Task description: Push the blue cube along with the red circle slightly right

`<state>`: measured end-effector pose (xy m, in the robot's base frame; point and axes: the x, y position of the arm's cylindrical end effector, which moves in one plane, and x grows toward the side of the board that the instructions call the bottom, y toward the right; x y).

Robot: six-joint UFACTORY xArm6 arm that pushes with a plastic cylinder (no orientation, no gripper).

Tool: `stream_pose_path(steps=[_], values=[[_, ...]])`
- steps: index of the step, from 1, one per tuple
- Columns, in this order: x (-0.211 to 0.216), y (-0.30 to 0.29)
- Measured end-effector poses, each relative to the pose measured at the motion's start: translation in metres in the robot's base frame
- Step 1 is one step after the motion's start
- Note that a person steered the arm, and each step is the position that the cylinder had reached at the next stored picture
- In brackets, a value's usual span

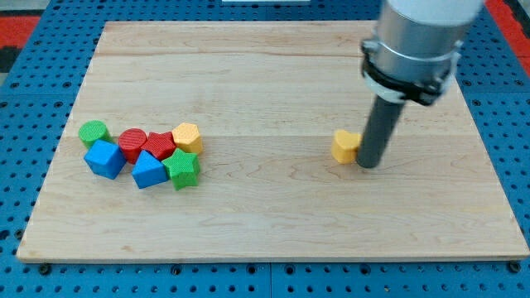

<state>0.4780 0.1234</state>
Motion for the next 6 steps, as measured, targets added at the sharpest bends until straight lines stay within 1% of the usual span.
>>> stream_pose_path(steps=[1,2,3,4,5,6], values=[[-0.038,-0.041],[-0.067,-0.1],[-0.07,-0.114],[-0.057,-0.176],[-0.066,-0.198],[-0.096,-0.224]])
